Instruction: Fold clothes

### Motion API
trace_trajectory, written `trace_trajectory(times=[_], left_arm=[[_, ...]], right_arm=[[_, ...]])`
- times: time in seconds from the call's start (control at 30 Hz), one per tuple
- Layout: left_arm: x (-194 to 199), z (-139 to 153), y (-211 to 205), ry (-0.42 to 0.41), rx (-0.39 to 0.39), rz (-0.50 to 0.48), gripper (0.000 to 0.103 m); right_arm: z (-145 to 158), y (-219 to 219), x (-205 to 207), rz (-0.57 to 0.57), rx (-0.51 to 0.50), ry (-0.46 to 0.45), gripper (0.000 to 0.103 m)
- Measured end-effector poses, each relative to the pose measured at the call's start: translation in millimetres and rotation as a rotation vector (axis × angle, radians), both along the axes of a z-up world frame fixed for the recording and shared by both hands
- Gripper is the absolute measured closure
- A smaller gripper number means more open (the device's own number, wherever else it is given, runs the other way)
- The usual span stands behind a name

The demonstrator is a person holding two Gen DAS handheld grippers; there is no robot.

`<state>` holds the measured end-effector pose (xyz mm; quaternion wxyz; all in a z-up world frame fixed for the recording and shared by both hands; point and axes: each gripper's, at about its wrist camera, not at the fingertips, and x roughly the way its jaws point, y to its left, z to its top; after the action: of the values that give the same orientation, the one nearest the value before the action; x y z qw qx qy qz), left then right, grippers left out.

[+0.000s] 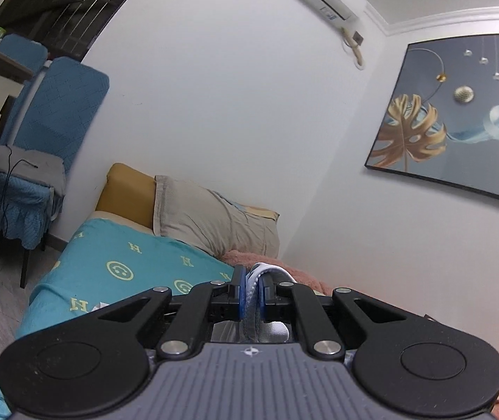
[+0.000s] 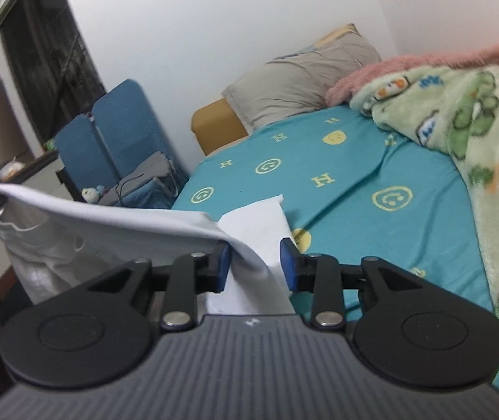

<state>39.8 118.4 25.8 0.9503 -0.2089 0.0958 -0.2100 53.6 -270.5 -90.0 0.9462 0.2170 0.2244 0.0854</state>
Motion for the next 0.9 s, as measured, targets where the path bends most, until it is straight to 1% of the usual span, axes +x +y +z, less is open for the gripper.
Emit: trace_trajectory(times=[0.03, 0.13, 0.2, 0.3, 0.37, 0.4, 0.47, 0.5, 0.53, 0.57, 0.7, 0.77, 0.9], left_arm=[[3.9, 1.4, 1.2, 0.009, 0.004, -0.012, 0.095], [10.6, -0.7, -4.9, 0.033, 0.026, -0.058, 0.095], [11.5, -4.2, -13.2, 0.041, 0.051, -0.083, 0.095], [12.9, -9.4, -25.8, 0.054, 0.088, -0.12, 0.095], [13.8, -12.8, -34.2, 0.062, 0.113, -0.145, 0.095], [14.2, -14.6, -38.3, 0.066, 0.126, -0.158, 0.095], [15.2, -18.0, -46.7, 0.074, 0.151, -0.183, 0.095], [15.6, -19.8, -50.9, 0.078, 0.163, -0.195, 0.095], [16.1, -21.5, -55.1, 0.082, 0.175, -0.208, 0.095], [16.5, -23.2, -59.2, 0.086, 0.188, -0.22, 0.095], [30.0, -27.3, -58.2, 0.118, 0.203, -0.197, 0.095], [37.5, -29.1, -56.5, 0.134, 0.209, -0.181, 0.095], [52.5, -32.7, -53.1, 0.167, 0.22, -0.149, 0.095]], right_arm=[[-0.4, -0.7, 0.0, -0.008, 0.0, 0.001, 0.068], [0.9, 4.4, -1.4, -0.025, -0.043, -0.017, 0.068], [4.7, 7.5, -4.4, -0.023, -0.059, -0.05, 0.068], [12.9, 14.6, -12.9, -0.013, -0.066, -0.13, 0.068], [17.5, 23.2, -20.0, 0.029, -0.065, -0.193, 0.068], [19.0, 29.7, -22.6, 0.072, -0.067, -0.216, 0.068], [19.0, 48.6, -26.3, 0.192, -0.09, -0.242, 0.068], [18.2, 60.1, -27.3, 0.256, -0.113, -0.245, 0.06], [16.4, 71.4, -28.7, 0.312, -0.148, -0.248, 0.049], [14.6, 82.8, -30.2, 0.366, -0.183, -0.251, 0.045], [8.1, 110.1, -33.2, 0.505, -0.287, -0.244, 0.044], [2.6, 114.8, -34.0, 0.531, -0.319, -0.206, 0.044], [-9.0, 119.1, -24.5, 0.522, -0.376, -0.099, 0.045]])
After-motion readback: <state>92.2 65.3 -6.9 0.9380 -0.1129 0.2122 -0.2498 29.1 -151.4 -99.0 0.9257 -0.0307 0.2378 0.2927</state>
